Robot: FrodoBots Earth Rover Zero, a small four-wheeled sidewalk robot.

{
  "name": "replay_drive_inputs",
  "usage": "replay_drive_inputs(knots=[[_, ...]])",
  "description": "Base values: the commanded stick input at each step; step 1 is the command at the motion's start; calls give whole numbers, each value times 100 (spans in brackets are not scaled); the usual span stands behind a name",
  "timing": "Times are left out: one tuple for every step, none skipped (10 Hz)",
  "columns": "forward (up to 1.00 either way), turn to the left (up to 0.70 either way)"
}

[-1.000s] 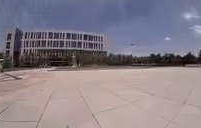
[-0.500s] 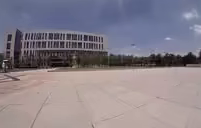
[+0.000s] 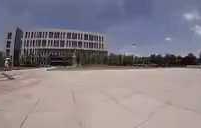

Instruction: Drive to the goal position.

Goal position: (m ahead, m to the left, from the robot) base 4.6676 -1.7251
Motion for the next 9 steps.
replay_drive_inputs(knots=[[70,0],[70,0],[70,0],[70,0],[70,0],[70,0],[70,0],[70,0],[70,0]])
